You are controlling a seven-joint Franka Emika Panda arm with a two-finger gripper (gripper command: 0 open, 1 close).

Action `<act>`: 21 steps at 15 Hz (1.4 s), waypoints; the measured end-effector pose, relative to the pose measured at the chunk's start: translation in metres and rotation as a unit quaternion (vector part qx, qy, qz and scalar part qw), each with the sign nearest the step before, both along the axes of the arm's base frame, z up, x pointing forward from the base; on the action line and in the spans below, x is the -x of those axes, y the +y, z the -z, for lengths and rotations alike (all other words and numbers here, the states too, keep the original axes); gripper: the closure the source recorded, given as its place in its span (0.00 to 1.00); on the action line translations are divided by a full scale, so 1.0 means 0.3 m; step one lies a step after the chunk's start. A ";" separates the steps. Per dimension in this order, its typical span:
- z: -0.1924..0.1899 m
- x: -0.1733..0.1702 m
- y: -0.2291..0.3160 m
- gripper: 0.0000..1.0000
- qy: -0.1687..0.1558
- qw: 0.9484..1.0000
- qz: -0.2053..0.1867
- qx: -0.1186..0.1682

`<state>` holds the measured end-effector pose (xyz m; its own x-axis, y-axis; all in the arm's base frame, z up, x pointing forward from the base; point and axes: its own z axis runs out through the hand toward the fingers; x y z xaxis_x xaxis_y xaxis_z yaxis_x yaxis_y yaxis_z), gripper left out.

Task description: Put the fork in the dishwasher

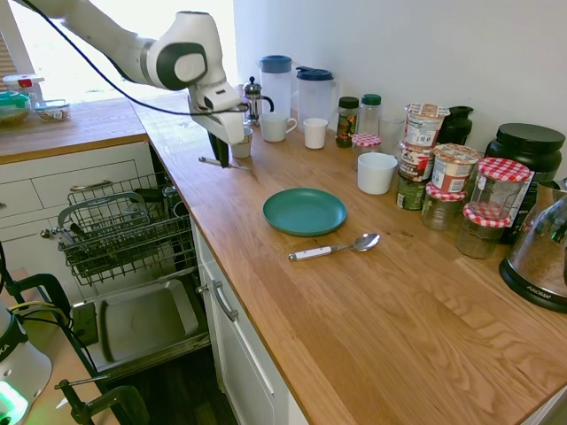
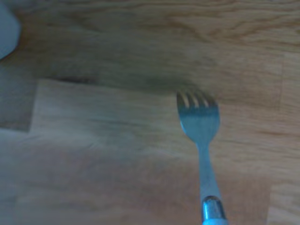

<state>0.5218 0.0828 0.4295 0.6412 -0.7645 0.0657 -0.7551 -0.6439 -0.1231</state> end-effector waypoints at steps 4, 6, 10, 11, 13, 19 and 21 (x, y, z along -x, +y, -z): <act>-0.058 0.125 0.242 1.00 0.040 0.995 -0.093 0.019; -0.043 0.178 0.351 1.00 0.059 0.989 -0.130 0.028; 0.039 0.250 0.497 1.00 0.100 0.976 -0.189 0.042; 0.069 0.261 0.528 1.00 0.108 0.973 -0.201 0.044; 0.113 0.284 0.583 1.00 0.121 0.967 -0.219 0.047; 0.254 0.367 0.745 1.00 0.153 0.950 -0.269 0.044; 0.301 0.386 0.779 1.00 0.164 0.944 -0.281 0.046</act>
<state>0.4061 0.3165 0.3391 0.9416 -0.2977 -0.1574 -0.2784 -0.9511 0.1335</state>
